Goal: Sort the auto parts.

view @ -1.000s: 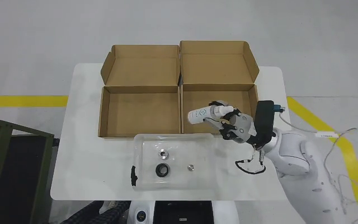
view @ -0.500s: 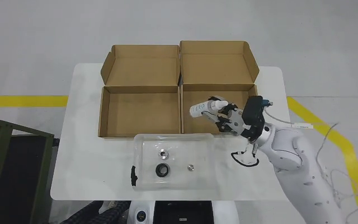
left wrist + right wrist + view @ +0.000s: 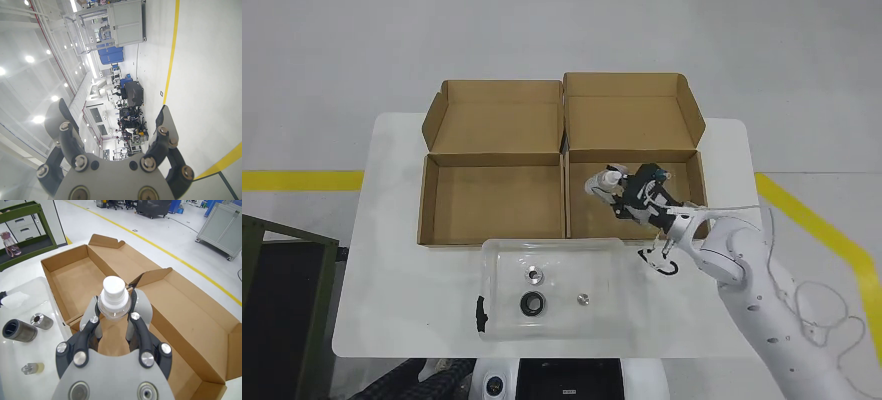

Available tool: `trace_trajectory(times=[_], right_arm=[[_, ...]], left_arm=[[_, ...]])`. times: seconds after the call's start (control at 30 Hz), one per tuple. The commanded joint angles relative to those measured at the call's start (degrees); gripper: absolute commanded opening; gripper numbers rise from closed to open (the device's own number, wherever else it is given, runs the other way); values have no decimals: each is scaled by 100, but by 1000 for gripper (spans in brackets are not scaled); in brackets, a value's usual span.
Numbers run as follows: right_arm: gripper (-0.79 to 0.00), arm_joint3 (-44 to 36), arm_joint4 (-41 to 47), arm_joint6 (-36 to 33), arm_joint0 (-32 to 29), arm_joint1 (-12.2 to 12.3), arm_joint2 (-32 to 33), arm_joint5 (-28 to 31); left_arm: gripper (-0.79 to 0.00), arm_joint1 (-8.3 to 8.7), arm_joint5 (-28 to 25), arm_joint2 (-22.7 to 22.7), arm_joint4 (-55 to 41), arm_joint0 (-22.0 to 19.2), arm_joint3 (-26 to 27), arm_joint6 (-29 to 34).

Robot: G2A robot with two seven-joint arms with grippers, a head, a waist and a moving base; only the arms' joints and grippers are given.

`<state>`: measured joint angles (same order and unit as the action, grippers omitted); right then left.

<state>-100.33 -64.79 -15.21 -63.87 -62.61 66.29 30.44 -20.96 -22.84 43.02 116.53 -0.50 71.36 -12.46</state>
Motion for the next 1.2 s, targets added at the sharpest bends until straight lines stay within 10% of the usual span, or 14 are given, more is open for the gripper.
trace_trajectory(times=[0.0,0.6,0.83,0.93,1.0,1.17], right_arm=[[-785,227,-74,-56,159,-30,-127,-46],[-785,1754,-120,-170,1254,-359,-1044,-255],[-659,1972,-119,-247,1393,-441,-1216,-276],[-434,2040,-111,-253,1430,-468,-1253,-274],[0,2063,-118,-261,1445,-478,-1258,-274],[0,1866,-103,-287,1372,-457,-1124,-211]], left_arm=[[0,0,0,0,0,0,0,0],[0,0,0,0,0,0,0,0],[0,0,0,0,0,0,0,0],[0,0,0,0,0,0,0,0],[0,0,0,0,0,0,0,0],[0,0,0,0,0,0,0,0]])
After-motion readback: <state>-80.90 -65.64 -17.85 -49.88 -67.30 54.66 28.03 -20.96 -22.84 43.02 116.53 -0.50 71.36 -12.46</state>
